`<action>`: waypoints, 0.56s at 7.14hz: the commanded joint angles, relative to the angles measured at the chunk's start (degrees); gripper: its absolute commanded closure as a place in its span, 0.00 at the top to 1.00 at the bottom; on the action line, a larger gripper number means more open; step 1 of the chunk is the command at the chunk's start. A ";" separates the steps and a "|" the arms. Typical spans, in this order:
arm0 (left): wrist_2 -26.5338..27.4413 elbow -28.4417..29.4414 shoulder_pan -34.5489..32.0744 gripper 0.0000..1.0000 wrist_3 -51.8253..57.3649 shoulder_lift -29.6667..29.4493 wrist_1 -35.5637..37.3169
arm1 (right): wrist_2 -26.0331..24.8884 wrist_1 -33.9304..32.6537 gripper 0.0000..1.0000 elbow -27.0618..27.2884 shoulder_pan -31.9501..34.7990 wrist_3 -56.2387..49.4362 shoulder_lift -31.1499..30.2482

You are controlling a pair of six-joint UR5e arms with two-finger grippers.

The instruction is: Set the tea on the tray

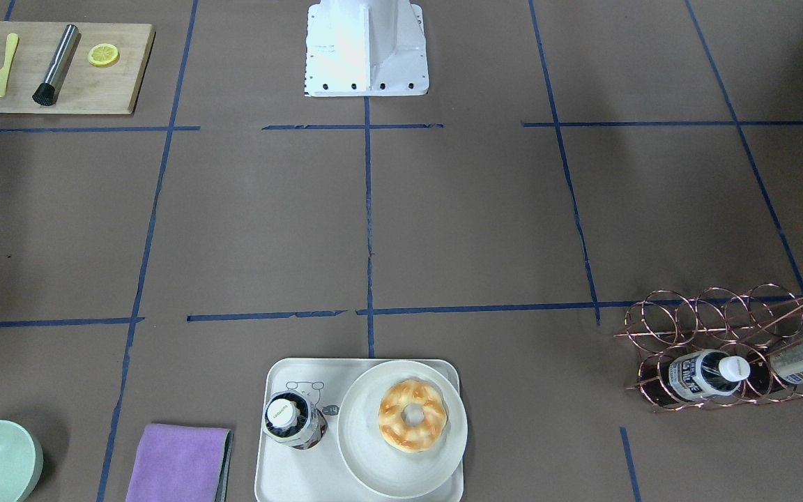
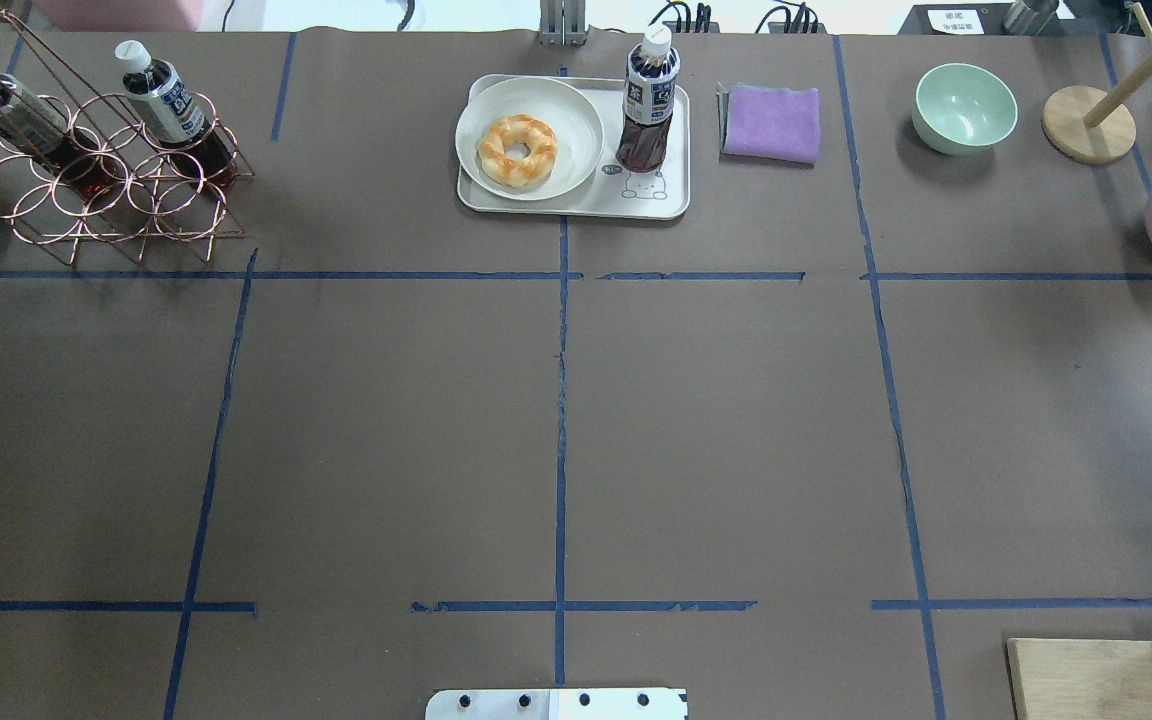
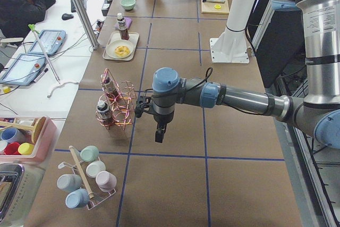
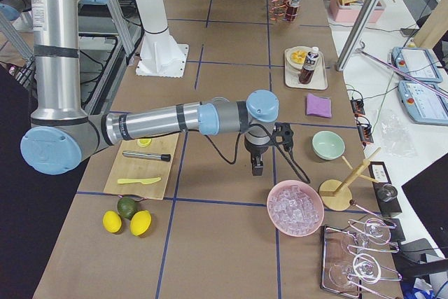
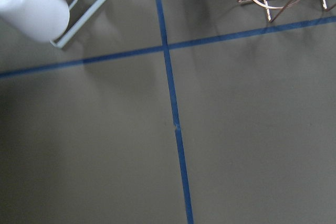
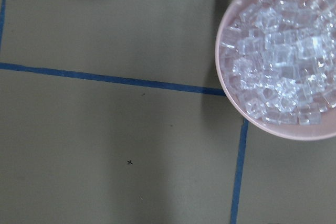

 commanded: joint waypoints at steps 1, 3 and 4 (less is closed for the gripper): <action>-3.76 3.98 -1.94 1.00 0.01 -1.57 1.61 | 3.18 6.53 1.00 -2.02 2.09 0.11 -5.34; -3.76 8.26 -3.26 1.00 6.29 -1.83 2.58 | 4.41 9.40 1.00 -2.30 2.54 0.47 -6.95; -3.32 9.08 -3.44 1.00 6.95 -2.53 2.32 | 4.42 9.40 1.00 -2.47 2.54 0.56 -7.03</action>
